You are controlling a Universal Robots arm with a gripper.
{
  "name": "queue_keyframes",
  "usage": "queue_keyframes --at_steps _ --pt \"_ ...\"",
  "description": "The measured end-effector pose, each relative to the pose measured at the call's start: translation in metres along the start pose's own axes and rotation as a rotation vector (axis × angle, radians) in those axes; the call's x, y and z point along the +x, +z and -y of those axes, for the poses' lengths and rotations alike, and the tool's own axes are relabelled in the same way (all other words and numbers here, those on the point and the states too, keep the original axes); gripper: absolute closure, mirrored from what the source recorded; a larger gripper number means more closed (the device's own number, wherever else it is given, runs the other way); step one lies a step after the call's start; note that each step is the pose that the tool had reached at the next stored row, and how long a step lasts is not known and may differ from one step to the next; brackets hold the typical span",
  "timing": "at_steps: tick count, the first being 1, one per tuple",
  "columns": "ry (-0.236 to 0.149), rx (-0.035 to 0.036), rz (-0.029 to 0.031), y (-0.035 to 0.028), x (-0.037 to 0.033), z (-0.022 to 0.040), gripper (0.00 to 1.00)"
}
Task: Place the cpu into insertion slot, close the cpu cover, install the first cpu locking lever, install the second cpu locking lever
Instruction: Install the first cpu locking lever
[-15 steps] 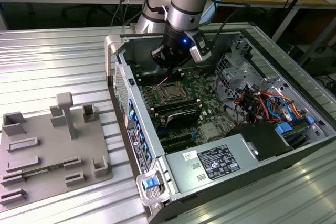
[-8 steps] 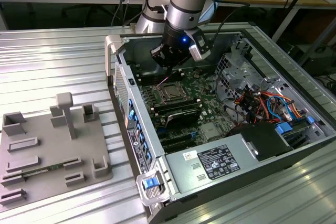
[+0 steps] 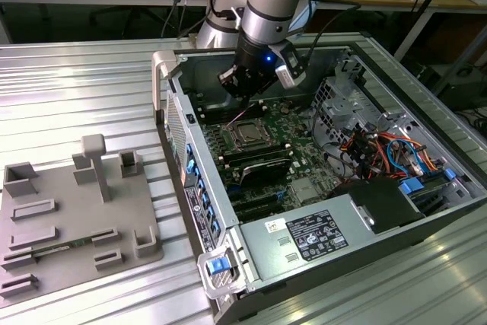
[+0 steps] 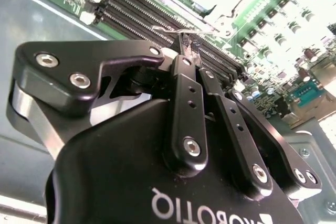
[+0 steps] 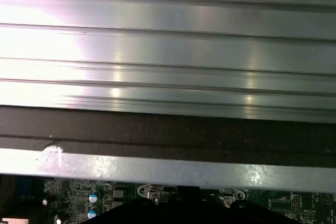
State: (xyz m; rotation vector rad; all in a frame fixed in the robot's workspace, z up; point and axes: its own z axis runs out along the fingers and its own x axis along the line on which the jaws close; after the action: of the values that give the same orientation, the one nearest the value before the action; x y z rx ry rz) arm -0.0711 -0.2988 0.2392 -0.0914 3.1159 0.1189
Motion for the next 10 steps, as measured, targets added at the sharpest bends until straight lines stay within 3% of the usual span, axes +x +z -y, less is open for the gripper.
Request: queue_keyframes --at_steps 3,5,10 --pt "-0.003 -0.0181 0.0008 0.0007 0.0 0.0001 0.89" --pt "-0.006 -0.0258 0.0011 0.0016 -0.0004 0.0003 0.89" --pt "-0.006 -0.0267 0.0011 0.0044 -0.0053 0.0014 0.89"
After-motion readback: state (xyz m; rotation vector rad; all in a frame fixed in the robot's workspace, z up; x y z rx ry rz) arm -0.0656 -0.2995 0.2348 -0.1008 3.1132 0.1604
